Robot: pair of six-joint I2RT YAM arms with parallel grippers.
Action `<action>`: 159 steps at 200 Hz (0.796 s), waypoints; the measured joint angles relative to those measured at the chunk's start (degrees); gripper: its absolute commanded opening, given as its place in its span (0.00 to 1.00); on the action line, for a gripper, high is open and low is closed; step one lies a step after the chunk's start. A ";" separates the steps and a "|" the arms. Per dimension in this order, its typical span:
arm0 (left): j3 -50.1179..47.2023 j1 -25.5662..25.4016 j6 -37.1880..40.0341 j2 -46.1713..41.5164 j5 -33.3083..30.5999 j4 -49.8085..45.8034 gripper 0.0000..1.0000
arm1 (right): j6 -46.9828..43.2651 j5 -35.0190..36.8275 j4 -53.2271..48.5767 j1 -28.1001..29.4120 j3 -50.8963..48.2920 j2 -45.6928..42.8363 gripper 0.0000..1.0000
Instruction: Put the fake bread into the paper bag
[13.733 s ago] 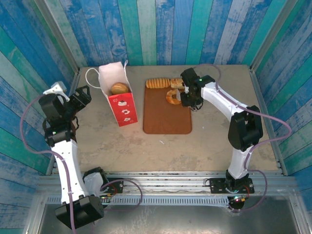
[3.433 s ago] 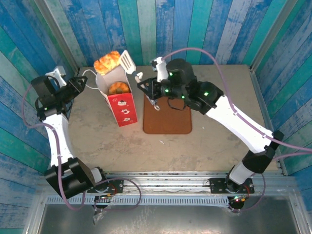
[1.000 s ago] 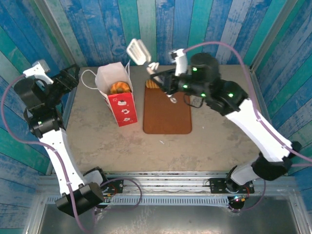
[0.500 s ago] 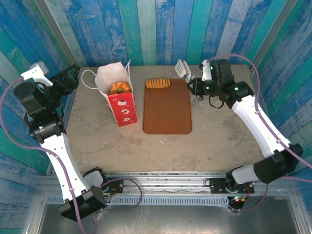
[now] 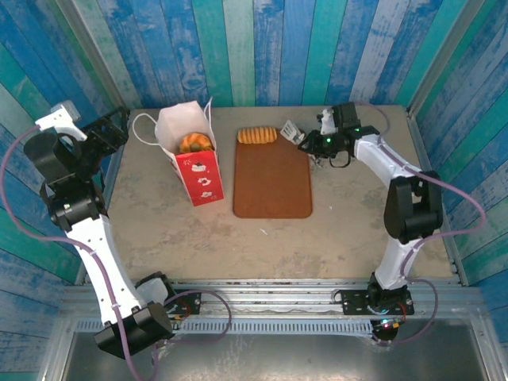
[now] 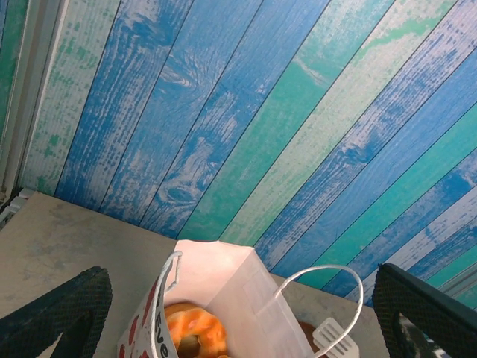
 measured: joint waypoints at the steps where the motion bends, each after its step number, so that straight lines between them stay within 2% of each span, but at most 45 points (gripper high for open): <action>1: 0.00 0.00 0.02 0.00 0.00 0.00 0.94 | -0.02 -0.04 0.07 0.00 0.09 0.22 0.33; 48: 0.00 0.00 0.72 0.74 -0.26 -0.37 0.94 | -0.13 -1.99 2.14 0.00 3.43 7.17 0.34; 159: 0.00 -0.02 0.72 1.73 -0.22 -0.50 0.94 | -2.25 -4.13 4.57 0.00 6.38 11.06 0.41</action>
